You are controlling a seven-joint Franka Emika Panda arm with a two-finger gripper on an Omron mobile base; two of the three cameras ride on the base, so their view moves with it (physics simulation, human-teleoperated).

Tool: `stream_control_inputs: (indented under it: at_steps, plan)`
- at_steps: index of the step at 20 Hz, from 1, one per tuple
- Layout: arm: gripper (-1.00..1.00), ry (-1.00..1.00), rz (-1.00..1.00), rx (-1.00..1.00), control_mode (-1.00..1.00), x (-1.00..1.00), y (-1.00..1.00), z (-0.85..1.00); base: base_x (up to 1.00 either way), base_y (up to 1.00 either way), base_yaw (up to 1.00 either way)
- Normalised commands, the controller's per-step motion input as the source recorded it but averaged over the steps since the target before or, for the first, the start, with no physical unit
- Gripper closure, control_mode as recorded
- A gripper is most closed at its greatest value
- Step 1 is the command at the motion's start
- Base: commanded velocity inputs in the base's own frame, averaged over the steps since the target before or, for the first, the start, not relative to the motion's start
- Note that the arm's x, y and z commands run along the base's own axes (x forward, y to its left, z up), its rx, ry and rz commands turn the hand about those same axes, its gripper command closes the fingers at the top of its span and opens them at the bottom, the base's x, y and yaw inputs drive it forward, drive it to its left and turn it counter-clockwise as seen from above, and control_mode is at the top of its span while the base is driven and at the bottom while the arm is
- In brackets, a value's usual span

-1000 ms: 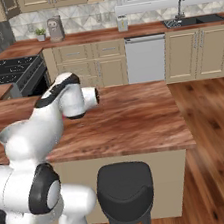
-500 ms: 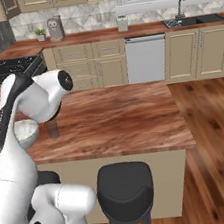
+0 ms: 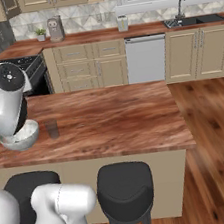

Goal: There is a bowl on the dining counter. Grab a lemon wedge from the fridge and place it in the bowl. Then get the liquor bottle and glass cup from the cabinet and place them next to the bowl.

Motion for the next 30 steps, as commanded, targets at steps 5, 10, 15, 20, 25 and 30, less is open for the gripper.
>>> stream_control_inputs:
  at_steps: [5,10,15,20,25,30]
  plan:
    - [-1.00,0.01,-0.36,0.00,-1.00,-0.44,-0.51,0.00,0.00,0.00,0.00]
    - [-1.00,0.00,-0.39,0.00,-1.00,-0.23,-0.55,0.00,0.00,0.00,0.00]
    - [-1.00,0.00,-0.09,-0.03,-1.00,-0.01,-0.02,-0.01,0.00,0.00,0.00]
    - [-1.00,0.01,-0.04,-0.01,-1.00,0.00,0.00,0.00,0.00,0.00,0.00]
    - [-1.00,-0.07,-0.26,-0.02,-1.00,0.01,-0.11,0.01,0.00,0.00,0.00]
    - [-1.00,0.00,-0.11,-0.02,-1.00,-0.03,-0.11,0.04,0.00,0.00,0.00]
